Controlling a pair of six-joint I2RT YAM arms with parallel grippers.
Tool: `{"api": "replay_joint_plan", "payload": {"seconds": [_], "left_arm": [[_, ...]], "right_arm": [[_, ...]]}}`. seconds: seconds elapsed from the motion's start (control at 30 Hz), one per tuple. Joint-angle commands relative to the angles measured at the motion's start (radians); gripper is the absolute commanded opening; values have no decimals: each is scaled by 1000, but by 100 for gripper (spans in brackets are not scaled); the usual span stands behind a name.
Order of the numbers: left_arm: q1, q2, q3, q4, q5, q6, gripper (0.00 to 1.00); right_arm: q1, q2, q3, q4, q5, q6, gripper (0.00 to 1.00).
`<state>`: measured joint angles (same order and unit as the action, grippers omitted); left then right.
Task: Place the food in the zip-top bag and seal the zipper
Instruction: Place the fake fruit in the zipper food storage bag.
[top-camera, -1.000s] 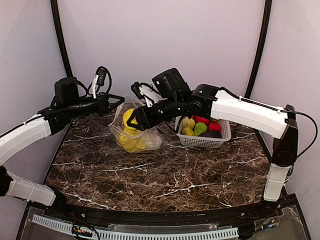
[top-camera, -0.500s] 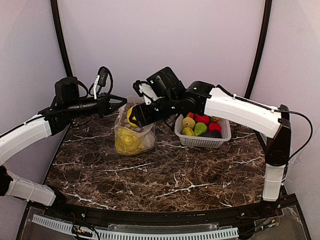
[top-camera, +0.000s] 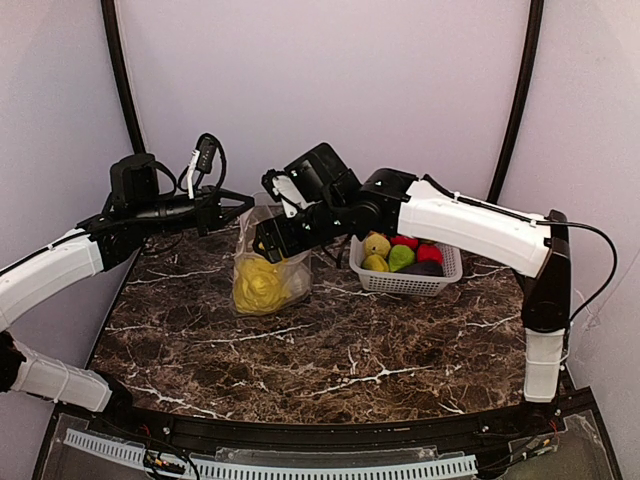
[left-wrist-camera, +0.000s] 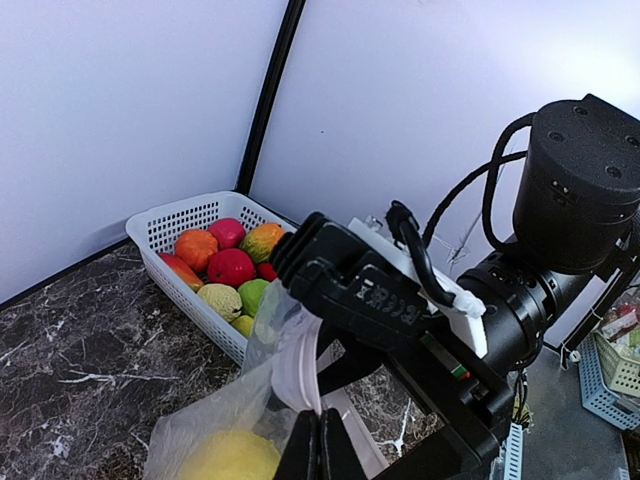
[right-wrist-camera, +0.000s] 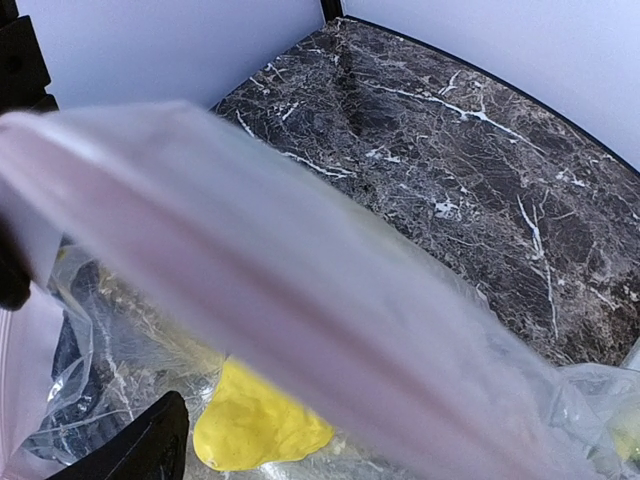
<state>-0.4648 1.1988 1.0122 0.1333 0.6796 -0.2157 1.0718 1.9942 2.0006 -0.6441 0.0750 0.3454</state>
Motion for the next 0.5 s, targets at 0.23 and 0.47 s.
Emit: {"api": "replay_joint_plan", "payload": {"seconds": [0.23,0.47], "left_arm": [[-6,-23,-16,27,-51,14,1],[-6,-37,-15,-11,-158,27,1]], "right_arm": [[11,-74,-22,52,-1,-69,84],[14,-334,-273,235,-70,-176,94]]}}
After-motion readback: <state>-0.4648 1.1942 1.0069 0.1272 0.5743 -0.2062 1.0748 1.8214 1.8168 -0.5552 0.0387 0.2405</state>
